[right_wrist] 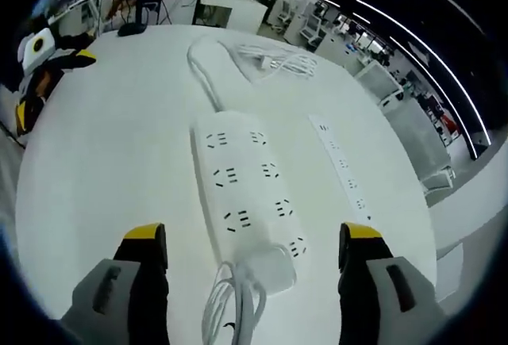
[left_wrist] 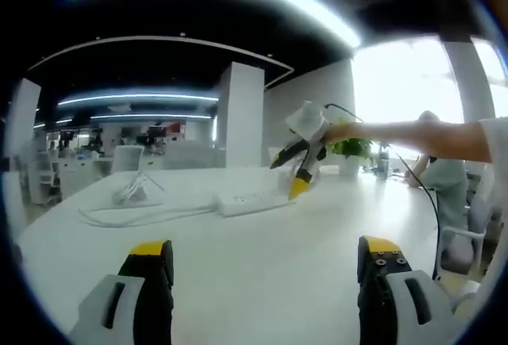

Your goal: Straighten the power strip on the desk, plug the charger into it

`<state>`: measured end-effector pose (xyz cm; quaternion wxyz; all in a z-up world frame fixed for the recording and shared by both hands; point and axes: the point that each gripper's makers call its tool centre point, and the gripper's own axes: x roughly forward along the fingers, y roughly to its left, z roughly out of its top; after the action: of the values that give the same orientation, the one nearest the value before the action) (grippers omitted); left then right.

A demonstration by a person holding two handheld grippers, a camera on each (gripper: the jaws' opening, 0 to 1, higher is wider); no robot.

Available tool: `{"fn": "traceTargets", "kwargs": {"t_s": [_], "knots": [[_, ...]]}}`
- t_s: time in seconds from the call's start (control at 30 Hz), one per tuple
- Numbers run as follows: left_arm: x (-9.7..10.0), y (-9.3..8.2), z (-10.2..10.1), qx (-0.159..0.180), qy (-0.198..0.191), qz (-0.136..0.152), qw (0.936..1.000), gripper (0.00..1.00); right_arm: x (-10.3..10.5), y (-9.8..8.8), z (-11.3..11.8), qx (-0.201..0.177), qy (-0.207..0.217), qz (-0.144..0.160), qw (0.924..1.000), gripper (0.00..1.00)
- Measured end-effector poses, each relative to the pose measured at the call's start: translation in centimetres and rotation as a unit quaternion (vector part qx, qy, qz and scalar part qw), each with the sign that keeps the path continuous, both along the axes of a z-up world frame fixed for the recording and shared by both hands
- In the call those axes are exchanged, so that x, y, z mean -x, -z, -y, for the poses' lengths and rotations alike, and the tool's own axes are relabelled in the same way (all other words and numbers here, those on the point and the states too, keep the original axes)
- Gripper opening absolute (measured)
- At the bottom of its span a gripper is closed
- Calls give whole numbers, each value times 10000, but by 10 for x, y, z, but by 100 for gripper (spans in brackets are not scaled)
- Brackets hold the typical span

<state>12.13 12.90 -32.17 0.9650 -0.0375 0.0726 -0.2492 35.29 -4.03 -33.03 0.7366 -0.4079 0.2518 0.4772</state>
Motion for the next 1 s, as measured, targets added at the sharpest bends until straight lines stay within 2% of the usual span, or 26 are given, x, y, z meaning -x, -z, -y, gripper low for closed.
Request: {"fn": "traceTargets", "kwargs": {"t_s": [0.1, 0.23, 0.47, 0.6, 0.7, 1.0], "knots": [[0, 0, 0, -4, 7, 0, 10000, 99, -1, 0, -2, -201, 39, -24, 9998, 100], [0, 0, 0, 6, 3, 6, 10000, 99, -1, -3, -4, -410, 49, -9, 9991, 100], [0, 0, -1, 13, 3, 11, 10000, 99, -2, -16, -14, -1016, 114, -25, 9948, 100], [0, -1, -2, 21, -16, 23, 10000, 99, -3, -21, -16, -1335, 234, -72, 9907, 100], [0, -1, -2, 42, -15, 28, 10000, 99, -1, -25, -23, -1699, 296, -131, 9849, 100], [1, -1, -2, 58, -9, 25, 10000, 99, -12, -42, -26, -2301, 444, -180, 9720, 100]]}}
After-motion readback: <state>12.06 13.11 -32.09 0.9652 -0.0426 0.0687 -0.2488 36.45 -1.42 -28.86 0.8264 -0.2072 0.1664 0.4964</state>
